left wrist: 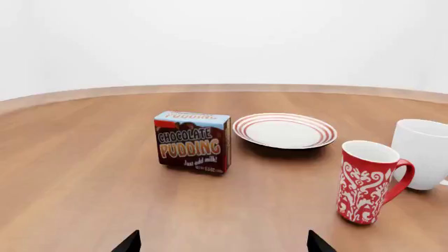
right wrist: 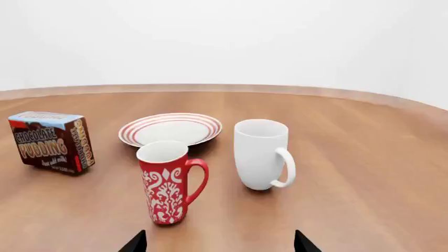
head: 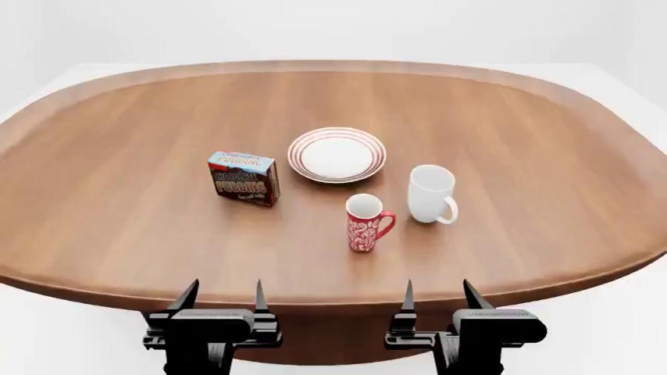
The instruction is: Put the chocolate pudding to the right of the plate.
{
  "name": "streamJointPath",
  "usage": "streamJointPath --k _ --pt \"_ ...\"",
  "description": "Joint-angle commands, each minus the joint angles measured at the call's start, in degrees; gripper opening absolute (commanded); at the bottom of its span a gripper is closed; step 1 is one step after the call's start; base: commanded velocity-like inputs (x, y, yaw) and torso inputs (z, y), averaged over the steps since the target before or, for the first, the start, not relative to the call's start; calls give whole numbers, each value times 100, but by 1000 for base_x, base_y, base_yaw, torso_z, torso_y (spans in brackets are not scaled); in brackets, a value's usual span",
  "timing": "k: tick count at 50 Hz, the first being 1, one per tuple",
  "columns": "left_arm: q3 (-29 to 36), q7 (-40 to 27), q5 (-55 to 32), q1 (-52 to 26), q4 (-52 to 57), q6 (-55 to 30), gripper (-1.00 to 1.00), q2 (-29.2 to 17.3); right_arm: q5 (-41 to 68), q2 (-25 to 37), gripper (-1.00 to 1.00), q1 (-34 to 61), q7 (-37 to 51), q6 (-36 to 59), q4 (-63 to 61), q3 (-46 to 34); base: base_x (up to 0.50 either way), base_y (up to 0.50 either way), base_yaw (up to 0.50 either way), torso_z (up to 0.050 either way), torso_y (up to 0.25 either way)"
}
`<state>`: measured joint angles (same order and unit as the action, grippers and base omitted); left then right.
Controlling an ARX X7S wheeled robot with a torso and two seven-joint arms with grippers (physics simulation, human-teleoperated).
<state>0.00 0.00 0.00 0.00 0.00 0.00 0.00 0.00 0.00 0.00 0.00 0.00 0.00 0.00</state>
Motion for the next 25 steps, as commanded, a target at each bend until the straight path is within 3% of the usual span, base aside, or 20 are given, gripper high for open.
streamJointPath --k 1,21,25 --pt "110 -113 -72 -5 -42 44 100 -91 84 92 100 -13 129 146 -152 -101 0 0 0 0 0" --pt "406 -484 -231 -31 -127 106 100 -365 488 356 100 -9 297 116 -128 -447 0 0 0 0 0" --pt "444 -525 -254 -23 -127 124 100 -395 462 382 100 -30 404 12 -141 -473 0 352 0 0 0"
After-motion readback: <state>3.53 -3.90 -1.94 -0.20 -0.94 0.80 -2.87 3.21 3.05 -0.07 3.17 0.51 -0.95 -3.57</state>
